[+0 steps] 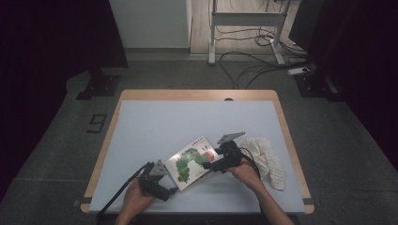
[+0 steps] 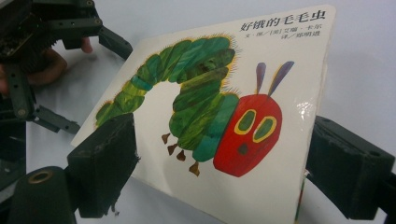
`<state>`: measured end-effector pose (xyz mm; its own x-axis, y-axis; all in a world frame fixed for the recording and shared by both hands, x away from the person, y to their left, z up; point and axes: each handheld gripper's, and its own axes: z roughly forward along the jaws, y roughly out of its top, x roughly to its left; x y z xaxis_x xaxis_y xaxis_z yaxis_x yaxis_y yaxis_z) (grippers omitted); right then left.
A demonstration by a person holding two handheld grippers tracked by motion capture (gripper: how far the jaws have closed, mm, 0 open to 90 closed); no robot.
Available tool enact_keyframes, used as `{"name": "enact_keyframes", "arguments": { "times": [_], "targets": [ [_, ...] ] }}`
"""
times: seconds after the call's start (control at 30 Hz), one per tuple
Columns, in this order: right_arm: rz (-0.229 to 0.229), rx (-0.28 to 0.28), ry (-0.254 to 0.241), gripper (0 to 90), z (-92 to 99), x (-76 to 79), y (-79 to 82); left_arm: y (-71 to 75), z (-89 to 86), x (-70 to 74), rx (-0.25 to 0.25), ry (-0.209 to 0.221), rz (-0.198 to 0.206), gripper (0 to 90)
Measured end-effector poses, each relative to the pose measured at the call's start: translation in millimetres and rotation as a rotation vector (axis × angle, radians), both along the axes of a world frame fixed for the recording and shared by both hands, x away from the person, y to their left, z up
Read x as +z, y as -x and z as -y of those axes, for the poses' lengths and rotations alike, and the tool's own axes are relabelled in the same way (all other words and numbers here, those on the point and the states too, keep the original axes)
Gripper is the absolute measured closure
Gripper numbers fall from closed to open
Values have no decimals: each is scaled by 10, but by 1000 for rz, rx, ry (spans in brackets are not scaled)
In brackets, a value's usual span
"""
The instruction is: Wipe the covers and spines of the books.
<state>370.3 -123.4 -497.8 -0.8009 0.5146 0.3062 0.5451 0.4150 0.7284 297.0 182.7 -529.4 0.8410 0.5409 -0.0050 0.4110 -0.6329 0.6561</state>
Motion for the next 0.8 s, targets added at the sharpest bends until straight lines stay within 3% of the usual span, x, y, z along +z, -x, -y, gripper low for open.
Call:
{"name": "enact_keyframes", "arguments": {
  "times": [0.2,0.37,0.8],
  "targets": [
    [43,50,59,182,7,49,-7,0,0,-1,0,2,0,0],
    [65,77,92,317,50,80,-35,0,0,-1,0,2,0,0],
    [42,113,114,485,136,114,-67,-2,-2,1,-1,3,-2,0]
  ]
}}
